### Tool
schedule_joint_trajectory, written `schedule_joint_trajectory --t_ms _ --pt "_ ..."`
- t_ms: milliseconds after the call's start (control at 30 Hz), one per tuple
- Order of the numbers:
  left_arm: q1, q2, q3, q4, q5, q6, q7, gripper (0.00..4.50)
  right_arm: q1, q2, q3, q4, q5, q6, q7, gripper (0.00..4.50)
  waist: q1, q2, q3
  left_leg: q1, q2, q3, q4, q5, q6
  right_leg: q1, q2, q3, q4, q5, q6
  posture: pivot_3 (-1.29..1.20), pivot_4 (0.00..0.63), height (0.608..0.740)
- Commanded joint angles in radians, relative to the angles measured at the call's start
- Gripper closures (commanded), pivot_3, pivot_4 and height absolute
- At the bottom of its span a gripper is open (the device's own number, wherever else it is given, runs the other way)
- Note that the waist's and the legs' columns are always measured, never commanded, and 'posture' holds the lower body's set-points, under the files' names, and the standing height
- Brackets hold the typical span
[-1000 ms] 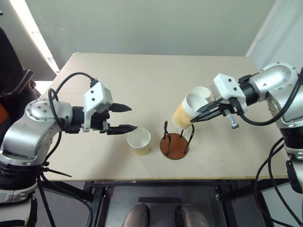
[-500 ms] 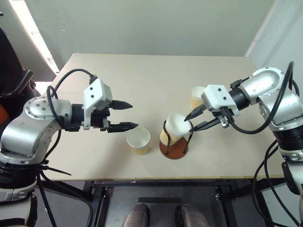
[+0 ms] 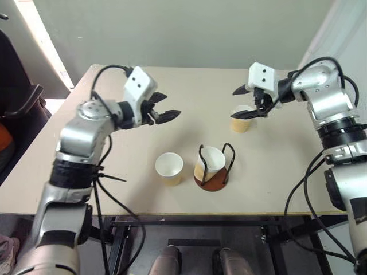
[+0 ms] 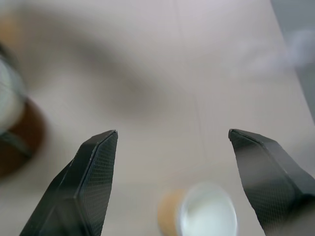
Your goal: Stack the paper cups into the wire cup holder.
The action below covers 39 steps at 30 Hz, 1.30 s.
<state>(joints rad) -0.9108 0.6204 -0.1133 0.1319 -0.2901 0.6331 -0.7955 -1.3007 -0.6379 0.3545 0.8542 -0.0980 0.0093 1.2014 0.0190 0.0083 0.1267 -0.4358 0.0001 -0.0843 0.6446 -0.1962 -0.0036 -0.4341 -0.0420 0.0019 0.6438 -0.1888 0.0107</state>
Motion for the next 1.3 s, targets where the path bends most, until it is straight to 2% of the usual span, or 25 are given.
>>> schedule_joint_trajectory --t_ms 33,167,267,600,733,967,1167,1300 --pt "-0.044 -0.032 -0.019 0.037 0.039 -0.042 0.000 0.84 -0.077 0.026 0.010 0.184 -0.087 -0.102 -0.101 0.76 0.002 0.001 0.000 -0.001 0.000 0.000 -0.001 -0.001 -0.001 -0.002 0.000 0.000 0.000 0.004 0.007 0.00 0.150 0.740" --pt "-0.032 -0.059 -0.042 0.012 0.053 -0.041 -0.024 0.84 -0.112 0.075 -0.005 0.324 -0.128 -0.146 -0.171 0.76 0.002 0.001 0.001 -0.005 0.001 0.001 -0.006 -0.002 -0.005 -0.008 0.000 0.000 0.000 0.004 0.009 0.00 0.150 0.740" --pt "-0.022 -0.064 -0.042 -0.007 0.056 -0.029 -0.030 0.84 -0.117 0.093 -0.006 0.369 -0.149 -0.160 -0.183 0.76 0.002 0.001 0.001 -0.005 0.002 0.003 -0.009 0.000 -0.014 -0.009 0.001 0.000 -0.001 0.004 0.009 0.00 0.150 0.740" --pt "-0.031 -0.081 -0.021 -0.027 0.065 -0.011 0.007 0.84 -0.085 0.110 -0.003 0.427 -0.202 -0.165 -0.182 0.76 0.010 0.001 0.001 -0.009 0.002 0.004 -0.001 -0.003 -0.011 -0.009 0.001 0.000 -0.003 0.004 0.009 0.00 0.150 0.740" --pt "-0.016 -0.069 -0.011 -0.052 0.060 -0.002 0.004 0.84 -0.074 0.104 -0.006 0.427 -0.211 -0.168 -0.151 1.91 0.010 0.001 0.001 -0.009 0.002 0.004 0.001 -0.006 -0.006 -0.009 0.001 0.000 -0.003 0.004 0.009 0.00 0.150 0.740" --pt "0.013 -0.065 0.012 -0.104 0.054 0.017 0.016 0.84 -0.067 0.111 -0.009 0.431 -0.226 -0.162 -0.169 4.46 0.008 0.001 0.001 -0.007 0.002 0.004 0.001 -0.006 -0.002 -0.009 0.001 0.000 0.001 0.004 0.009 0.00 0.150 0.740" --pt "0.030 -0.041 0.027 -0.113 0.055 0.022 0.019 0.84 -0.067 0.105 -0.010 0.429 -0.241 -0.179 -0.214 4.49 0.008 0.001 0.001 -0.007 0.002 0.004 0.001 -0.006 -0.002 -0.009 0.001 0.000 0.001 0.004 0.009 0.00 0.150 0.740" --pt "0.035 -0.010 0.046 -0.130 0.041 0.020 -0.005 0.84 -0.097 0.078 -0.080 0.369 -0.152 -0.206 -0.032 4.49 0.008 0.001 0.001 -0.007 0.002 0.004 0.001 -0.007 -0.002 -0.009 0.001 0.000 0.000 0.004 0.009 0.00 0.150 0.740"
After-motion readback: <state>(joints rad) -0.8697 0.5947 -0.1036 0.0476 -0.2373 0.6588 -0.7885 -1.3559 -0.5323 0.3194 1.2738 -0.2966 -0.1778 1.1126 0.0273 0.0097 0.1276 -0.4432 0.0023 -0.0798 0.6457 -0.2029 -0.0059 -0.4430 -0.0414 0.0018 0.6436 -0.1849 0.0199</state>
